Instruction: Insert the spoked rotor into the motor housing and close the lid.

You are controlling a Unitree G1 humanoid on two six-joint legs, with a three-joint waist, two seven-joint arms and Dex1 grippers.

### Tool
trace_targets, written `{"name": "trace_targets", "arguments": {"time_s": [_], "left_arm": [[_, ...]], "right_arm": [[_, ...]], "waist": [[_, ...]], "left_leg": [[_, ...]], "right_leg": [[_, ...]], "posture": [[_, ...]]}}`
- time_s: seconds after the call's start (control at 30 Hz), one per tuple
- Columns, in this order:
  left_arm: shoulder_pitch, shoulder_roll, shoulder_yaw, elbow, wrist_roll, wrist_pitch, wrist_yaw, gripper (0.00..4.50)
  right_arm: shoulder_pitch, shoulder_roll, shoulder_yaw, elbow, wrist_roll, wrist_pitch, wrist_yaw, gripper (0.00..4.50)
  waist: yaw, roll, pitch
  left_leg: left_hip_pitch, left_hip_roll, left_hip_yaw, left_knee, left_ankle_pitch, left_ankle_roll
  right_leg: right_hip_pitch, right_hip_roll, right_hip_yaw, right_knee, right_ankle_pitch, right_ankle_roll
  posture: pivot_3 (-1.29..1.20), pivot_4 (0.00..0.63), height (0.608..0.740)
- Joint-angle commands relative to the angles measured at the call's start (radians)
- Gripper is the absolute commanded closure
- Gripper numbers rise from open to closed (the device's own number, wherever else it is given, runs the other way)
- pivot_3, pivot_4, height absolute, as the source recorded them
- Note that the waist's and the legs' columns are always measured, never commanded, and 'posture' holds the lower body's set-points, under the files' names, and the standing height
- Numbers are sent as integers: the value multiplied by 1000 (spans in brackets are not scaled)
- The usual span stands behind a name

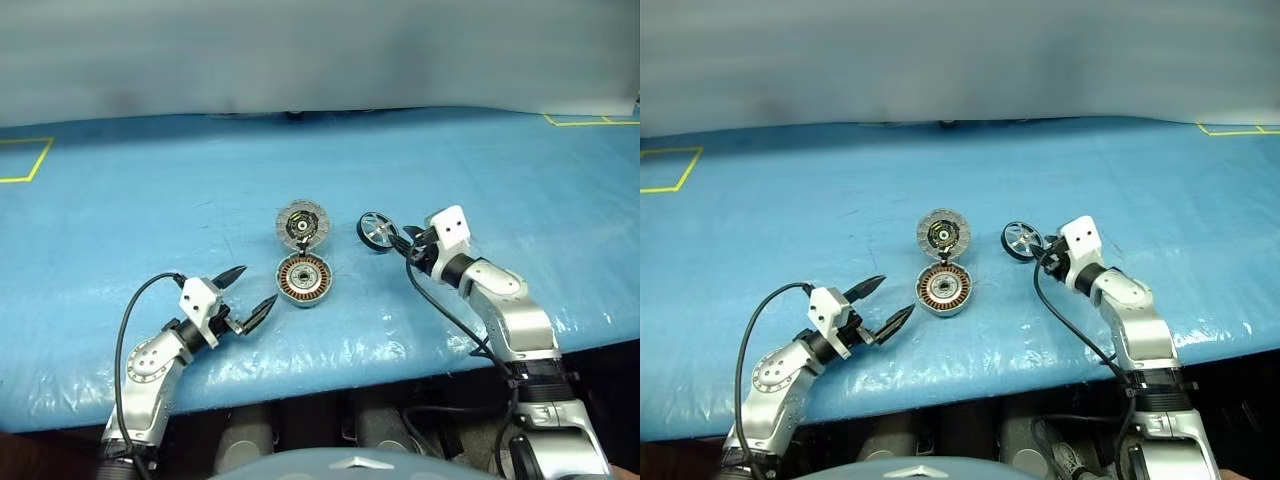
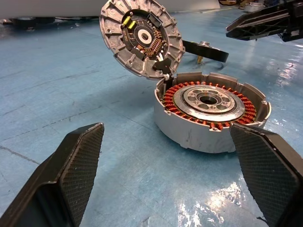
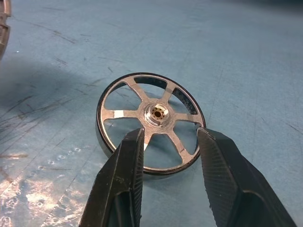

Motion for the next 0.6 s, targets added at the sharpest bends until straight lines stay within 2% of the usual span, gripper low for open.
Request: {"name": "trace_targets", "arguments": {"time_s": [0.03, 0.6], "left_arm": [[0, -7, 0, -4, 2, -14, 5, 0], [13, -8, 5, -10, 7, -16, 19, 0]], "right_arm": [[-45, -28, -8, 46, -31, -42, -2, 2633], [-109, -17, 83, 144, -91, -86, 69, 2633]], "waist": [[0, 0, 0], [-1, 0, 0]], "left_leg": [[0, 0, 0, 0, 0, 0], [0, 0, 1, 0, 0, 0]], "right_leg": [[0, 0, 0, 0, 0, 0], [0, 0, 1, 0, 0, 1]], "posture": [[0, 150, 740], [0, 150, 740]]}}
